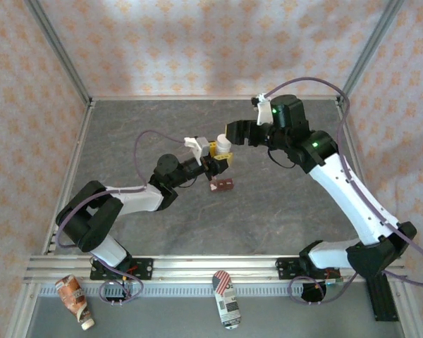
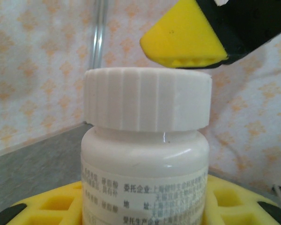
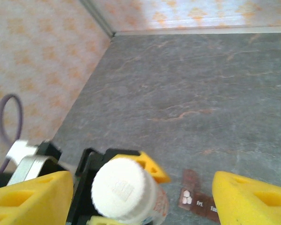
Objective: Sort the pills into containers
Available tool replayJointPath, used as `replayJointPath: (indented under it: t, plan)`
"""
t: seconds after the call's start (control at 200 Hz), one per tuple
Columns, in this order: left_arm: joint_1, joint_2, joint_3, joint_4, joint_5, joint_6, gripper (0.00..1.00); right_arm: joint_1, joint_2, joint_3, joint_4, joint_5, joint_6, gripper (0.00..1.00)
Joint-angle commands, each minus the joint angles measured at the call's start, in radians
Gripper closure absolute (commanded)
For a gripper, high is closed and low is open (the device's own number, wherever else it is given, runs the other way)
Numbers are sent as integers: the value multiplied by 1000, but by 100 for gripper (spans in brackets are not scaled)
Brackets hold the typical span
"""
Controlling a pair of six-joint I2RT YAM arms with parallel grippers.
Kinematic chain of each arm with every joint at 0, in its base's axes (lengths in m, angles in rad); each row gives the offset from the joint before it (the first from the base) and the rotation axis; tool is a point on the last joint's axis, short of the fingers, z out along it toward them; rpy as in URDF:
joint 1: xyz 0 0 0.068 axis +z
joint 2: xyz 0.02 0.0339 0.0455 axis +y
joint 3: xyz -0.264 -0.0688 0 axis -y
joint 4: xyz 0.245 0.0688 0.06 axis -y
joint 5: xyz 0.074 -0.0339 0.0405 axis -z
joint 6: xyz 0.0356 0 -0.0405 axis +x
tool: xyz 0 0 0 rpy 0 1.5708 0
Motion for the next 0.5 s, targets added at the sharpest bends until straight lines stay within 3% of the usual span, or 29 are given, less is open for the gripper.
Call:
replayJointPath:
  t: [0.0,0.28,0.495]
  plan:
    - [5,9,48,67,107,-59,100,0,17,9,-50,-115,-82,22]
    - [5,22,77,65,153,-98,100,23,63,18,-52,-128,-85,26]
    - [5,23,79,63,157,-102,100,36,79,17,-39,-123,-74,47]
